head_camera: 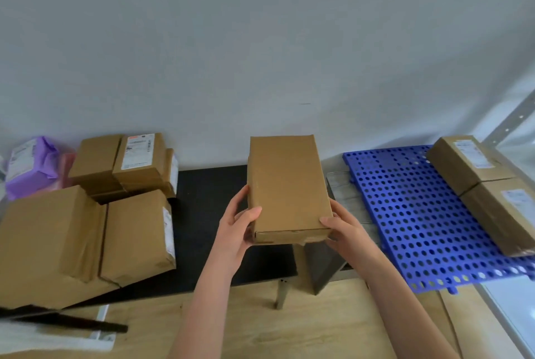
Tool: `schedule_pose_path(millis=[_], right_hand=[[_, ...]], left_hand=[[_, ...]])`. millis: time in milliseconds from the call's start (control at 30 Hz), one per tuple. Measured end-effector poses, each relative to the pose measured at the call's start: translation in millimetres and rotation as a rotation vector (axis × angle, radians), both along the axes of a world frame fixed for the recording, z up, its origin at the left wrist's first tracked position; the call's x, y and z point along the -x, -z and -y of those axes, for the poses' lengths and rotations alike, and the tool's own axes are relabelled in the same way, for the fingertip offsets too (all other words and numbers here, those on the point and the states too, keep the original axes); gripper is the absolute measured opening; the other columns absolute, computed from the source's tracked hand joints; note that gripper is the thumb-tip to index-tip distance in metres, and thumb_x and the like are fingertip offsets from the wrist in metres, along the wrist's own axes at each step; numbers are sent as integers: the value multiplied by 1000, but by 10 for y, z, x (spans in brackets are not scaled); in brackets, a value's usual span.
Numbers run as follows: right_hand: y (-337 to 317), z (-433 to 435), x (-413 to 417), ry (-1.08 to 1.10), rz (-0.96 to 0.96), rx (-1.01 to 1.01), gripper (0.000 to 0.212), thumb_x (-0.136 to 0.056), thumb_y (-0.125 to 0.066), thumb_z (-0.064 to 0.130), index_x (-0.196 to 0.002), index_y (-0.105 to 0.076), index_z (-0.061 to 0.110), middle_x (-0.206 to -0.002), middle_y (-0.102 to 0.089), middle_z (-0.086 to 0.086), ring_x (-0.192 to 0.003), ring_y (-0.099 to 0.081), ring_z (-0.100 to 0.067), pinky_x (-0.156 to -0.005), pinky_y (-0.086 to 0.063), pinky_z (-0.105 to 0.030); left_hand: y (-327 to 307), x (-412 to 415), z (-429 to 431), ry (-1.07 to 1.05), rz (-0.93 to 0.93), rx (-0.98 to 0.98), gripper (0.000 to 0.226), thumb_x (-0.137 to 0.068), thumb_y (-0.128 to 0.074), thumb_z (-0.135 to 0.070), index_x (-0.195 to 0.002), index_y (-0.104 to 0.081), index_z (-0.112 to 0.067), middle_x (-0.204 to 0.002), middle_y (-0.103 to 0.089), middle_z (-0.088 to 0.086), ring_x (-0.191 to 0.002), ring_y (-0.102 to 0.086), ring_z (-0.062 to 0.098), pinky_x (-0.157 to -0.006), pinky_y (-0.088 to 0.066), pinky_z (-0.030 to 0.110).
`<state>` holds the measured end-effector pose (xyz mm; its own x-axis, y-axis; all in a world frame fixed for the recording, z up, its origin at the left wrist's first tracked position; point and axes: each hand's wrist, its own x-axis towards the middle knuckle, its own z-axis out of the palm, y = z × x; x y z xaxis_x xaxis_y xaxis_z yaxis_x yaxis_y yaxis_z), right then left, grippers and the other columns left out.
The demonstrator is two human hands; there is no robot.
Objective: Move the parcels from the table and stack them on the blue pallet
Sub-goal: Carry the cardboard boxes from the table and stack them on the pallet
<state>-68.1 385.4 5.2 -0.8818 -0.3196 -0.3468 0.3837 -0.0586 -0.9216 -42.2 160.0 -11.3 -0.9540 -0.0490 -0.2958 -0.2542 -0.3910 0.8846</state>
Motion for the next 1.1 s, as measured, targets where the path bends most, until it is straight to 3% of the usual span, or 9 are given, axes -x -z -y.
schedule_pose_path(millis=[100, 267, 367, 500, 633, 733, 833, 933, 1100], right_hand=[[-2, -386, -25, 55, -79, -397, 86, -77, -76, 37, -148, -28, 30, -136, -46, 4, -118, -52, -16, -97, -45, -34], [-1, -838, -186, 4, -242, -775, 121, -64, -73, 67, -151, 2, 29, -145, -17, -3, -126, -32, -21, -104, -35, -37], [58, -1163, -250, 24, -208, -873, 135, -51, -61, 84, -151, 10, 28, -153, -9, -9, -139, -15, -30, -111, -27, -47], [137, -1525, -282, 38, -112, -870, 141, -40, -56, 90, -151, 9, 31, -156, -5, -8, -142, -8, -32, -112, -23, -50], [212, -1935, -186, 181, 21, -553, 120, -58, -74, 66, -152, -9, 30, -151, -26, -3, -135, -33, -24, -110, -33, -44], [266, -2177, -85, 273, 204, -267, 85, -77, -68, 50, -148, -28, 27, -133, -52, -1, -115, -55, -20, -95, -46, -36], [313, -2346, 56, 388, 406, 104, 63, -77, -62, 48, -129, -51, 14, -103, -63, -7, -89, -62, -24, -73, -52, -36], [352, -2524, 231, 437, 529, 456, 72, -67, -61, 53, -121, -61, 6, -120, -62, -20, -111, -57, -42, -90, -49, -52], [343, -2704, 623, 344, 491, 573, 78, -54, -74, 56, -114, -70, 7, -131, -56, -25, -117, -52, -49, -98, -41, -61]], left_hand=[[53, 50, -528, -89, 73, 134, 68, -62, -83, -37, -117, -49, -59, -126, -54, 1, -112, -54, 26, -88, -51, 51], [78, 50, -1460, -107, 33, 327, 83, -68, -80, -35, -133, -32, -56, -137, -42, -7, -120, -44, 15, -83, -49, 33], [52, 17, -1869, -46, -34, 389, 98, -56, -81, -48, -138, -28, -54, -140, -38, -6, -127, -40, 17, -98, -46, 48], [6, 28, -2228, 66, -4, 488, 120, -42, -81, -65, -142, -16, -54, -143, -31, -6, -128, -40, 19, -101, -43, 50], [-37, 175, -2336, 104, 29, 401, 122, -42, -76, -73, -145, -17, -46, -130, -50, -14, -114, -52, 10, -89, -46, 33], [-40, 351, -2376, 170, 48, 389, 121, -43, -65, -85, -146, -23, -39, -118, -53, -23, -124, -48, 15, -106, -37, 47], [3, 498, -2485, 234, 141, 332, 115, -40, -58, -91, -140, -36, -38, -128, -49, -17, -122, -47, 20, -105, -37, 47], [66, 734, -2623, 283, 228, 241, 85, -44, -56, -88, -115, -55, -41, -125, -56, -7, -112, -55, 25, -101, -41, 49], [55, 1241, -2862, 370, 247, 212, 101, -37, -61, -89, -123, -53, -35, -121, -59, -5, -107, -59, 27, -94, -48, 49]])
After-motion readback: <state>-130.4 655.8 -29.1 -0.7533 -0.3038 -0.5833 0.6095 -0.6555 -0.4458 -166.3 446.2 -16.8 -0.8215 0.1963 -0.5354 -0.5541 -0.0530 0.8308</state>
